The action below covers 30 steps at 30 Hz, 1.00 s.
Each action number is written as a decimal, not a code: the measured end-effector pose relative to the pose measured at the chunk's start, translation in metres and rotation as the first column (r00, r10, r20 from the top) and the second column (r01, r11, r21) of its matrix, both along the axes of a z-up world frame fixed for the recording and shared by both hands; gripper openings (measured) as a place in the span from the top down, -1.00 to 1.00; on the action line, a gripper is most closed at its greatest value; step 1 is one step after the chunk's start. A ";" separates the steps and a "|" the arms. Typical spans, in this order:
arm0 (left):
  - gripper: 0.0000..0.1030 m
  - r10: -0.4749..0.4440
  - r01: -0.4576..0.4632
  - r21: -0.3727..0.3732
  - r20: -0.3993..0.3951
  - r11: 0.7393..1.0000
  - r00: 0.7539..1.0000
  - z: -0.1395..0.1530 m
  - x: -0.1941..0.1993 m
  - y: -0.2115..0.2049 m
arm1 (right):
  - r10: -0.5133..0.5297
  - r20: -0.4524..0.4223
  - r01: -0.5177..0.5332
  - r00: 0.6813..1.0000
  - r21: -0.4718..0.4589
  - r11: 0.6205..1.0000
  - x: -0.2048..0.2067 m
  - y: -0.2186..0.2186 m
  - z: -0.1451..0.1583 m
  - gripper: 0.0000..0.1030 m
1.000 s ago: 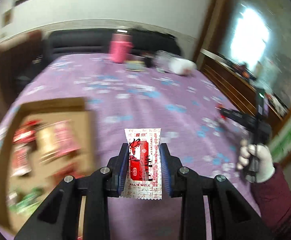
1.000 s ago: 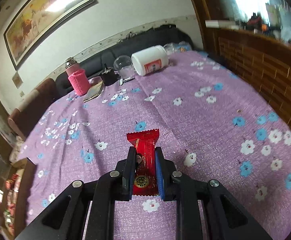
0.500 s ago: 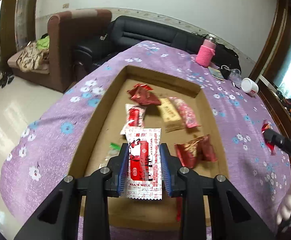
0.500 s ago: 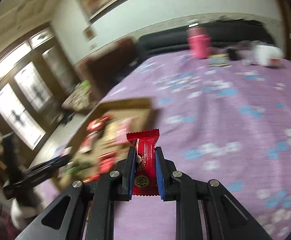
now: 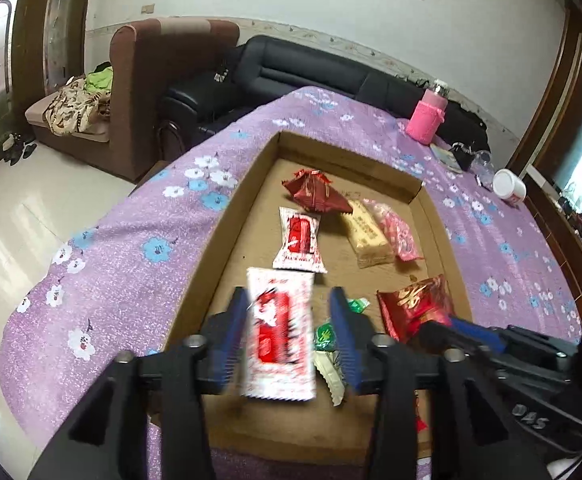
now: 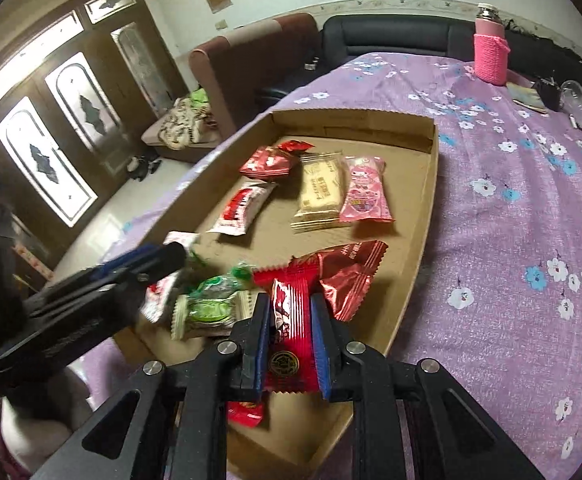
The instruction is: Organize snacks
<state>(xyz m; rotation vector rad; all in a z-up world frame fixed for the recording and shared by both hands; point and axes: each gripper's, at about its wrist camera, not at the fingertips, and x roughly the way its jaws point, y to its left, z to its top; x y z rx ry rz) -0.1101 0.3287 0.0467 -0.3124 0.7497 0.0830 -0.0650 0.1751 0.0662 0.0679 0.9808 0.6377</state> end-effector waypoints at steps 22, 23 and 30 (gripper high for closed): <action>-0.98 0.198 -0.278 0.398 0.230 0.874 0.953 0.082 -0.048 -0.080 | -0.340 0.149 0.321 0.929 0.138 0.937 -0.049 -0.093 0.032 -0.22; -0.98 0.200 -0.279 0.412 0.226 0.867 0.953 0.083 -0.048 -0.084 | -0.335 0.153 0.316 0.930 0.134 0.939 -0.051 -0.095 0.032 -0.22; -0.98 0.165 -0.239 0.412 0.207 0.879 0.964 0.083 -0.048 -0.099 | -0.313 0.181 0.297 0.932 0.113 0.948 -0.062 -0.099 0.033 -0.27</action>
